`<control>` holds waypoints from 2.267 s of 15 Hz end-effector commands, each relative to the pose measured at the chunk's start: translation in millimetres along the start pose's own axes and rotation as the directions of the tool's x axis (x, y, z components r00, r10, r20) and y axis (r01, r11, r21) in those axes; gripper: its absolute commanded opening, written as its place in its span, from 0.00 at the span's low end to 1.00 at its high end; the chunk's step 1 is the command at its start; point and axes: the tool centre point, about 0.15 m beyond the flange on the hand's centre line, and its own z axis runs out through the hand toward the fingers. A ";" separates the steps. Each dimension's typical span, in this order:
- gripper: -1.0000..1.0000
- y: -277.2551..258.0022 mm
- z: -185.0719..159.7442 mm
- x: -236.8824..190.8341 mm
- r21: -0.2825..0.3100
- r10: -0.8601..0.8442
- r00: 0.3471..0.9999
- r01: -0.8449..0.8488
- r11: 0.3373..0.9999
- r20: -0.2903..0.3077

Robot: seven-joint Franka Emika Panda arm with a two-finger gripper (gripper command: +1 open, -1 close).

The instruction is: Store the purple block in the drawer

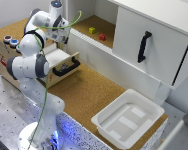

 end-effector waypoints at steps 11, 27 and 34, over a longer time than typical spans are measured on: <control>1.00 -64.2 52.2 48.7 -0.184 -0.014 0.978 0.054 0.981 0.209; 0.00 -73.5 78.3 55.9 -0.285 0.044 0.966 0.031 0.958 0.255; 0.00 -72.0 73.0 55.1 -0.283 0.039 0.969 0.033 0.959 0.245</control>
